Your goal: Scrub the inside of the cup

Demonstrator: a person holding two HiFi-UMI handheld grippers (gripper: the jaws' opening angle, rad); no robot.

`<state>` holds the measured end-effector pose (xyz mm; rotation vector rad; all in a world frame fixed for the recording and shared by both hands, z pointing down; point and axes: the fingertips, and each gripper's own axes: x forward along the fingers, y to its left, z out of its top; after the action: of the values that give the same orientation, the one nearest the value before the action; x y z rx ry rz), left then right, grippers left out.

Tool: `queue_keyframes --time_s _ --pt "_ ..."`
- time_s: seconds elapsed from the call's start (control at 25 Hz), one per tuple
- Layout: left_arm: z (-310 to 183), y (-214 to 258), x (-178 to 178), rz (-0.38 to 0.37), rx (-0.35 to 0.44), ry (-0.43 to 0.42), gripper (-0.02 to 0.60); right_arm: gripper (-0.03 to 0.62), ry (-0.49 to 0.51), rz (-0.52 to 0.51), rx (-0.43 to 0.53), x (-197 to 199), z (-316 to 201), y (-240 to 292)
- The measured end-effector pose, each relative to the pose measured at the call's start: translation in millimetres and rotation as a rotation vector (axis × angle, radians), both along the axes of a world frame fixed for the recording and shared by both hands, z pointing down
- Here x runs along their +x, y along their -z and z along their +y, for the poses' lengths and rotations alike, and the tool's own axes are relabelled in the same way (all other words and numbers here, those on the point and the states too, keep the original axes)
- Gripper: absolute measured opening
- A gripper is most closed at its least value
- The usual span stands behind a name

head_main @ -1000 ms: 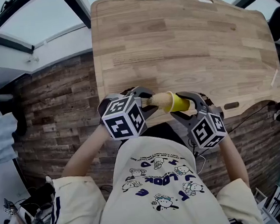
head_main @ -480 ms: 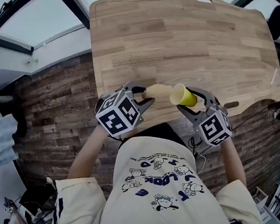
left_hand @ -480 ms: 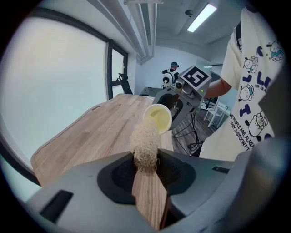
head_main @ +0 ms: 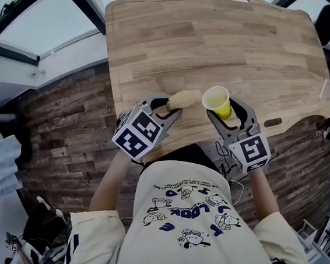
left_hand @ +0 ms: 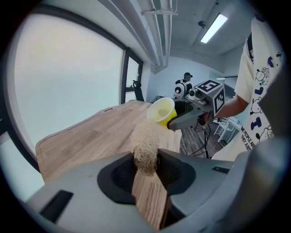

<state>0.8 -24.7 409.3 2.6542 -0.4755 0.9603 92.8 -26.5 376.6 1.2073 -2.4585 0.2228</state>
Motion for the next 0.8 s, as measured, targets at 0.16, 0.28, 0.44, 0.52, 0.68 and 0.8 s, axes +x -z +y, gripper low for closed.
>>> queue_keyframes --time_s 0.16,0.28,0.44,0.52,0.68,0.8 --pt "-5.4 2.2 3.9 0.046 -0.003 0.074 0.132 0.259 -0.088 -0.077 0.012 0.0 -7.9 5.6" --pt "-8.7 5.4 5.7 0.089 0.001 0.136 0.131 0.259 -0.153 -0.168 0.010 0.7 -12.4 10.0" --pt "-13.9 8.2 6.4 0.141 0.004 0.197 0.130 0.259 -0.221 -0.234 0.024 2.6 -17.8 15.5" --pt "-15.9 7.2 5.5 0.151 0.004 0.221 0.130 0.261 -0.248 -0.243 0.031 4.8 -19.3 16.8" --pt "-17.9 3.4 2.7 0.149 0.021 0.258 0.130 0.261 -0.314 -0.292 0.040 12.4 -19.0 20.2" --pt "-20.4 3.9 -0.1 0.161 0.039 0.299 0.130 0.261 -0.336 -0.308 0.050 13.5 -17.4 20.8"
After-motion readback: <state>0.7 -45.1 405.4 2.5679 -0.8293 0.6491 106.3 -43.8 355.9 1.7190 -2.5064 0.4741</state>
